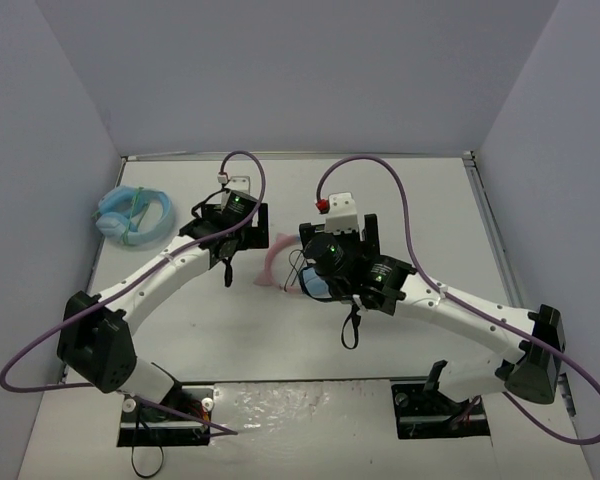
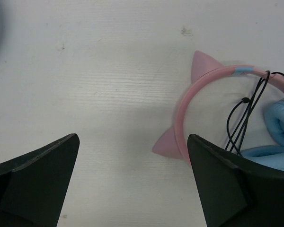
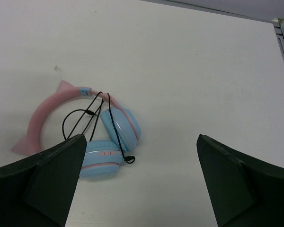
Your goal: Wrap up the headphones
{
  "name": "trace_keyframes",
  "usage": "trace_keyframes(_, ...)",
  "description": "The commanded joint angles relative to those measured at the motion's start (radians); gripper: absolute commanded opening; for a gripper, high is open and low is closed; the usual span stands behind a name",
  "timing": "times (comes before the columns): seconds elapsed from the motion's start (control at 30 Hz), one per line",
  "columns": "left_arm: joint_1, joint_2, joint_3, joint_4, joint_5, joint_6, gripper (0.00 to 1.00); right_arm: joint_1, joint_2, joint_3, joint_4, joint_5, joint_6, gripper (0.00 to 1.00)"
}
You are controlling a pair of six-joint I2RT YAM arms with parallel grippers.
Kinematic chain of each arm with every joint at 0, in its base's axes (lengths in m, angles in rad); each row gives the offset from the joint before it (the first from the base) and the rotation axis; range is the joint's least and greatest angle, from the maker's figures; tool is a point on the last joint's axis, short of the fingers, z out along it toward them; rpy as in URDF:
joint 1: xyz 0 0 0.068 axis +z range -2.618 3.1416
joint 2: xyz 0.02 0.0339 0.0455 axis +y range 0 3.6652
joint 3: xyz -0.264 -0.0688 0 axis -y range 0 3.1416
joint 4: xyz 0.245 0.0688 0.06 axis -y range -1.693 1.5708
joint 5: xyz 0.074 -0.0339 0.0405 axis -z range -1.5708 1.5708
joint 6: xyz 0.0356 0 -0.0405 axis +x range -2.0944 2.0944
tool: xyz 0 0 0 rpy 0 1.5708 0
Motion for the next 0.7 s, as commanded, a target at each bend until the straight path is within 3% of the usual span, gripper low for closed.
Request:
trace_keyframes(0.0, 0.007, -0.096, 0.043, -0.118, -0.117, -0.012, 0.97, -0.01, -0.069, 0.008, 0.028, 0.046, 0.07, 1.0)
trace_keyframes(0.67, 0.007, -0.198, 0.01, -0.179, -0.201, -0.021, 0.97, -0.011, -0.015, 0.032, 0.028, 0.002, 0.122, 1.0)
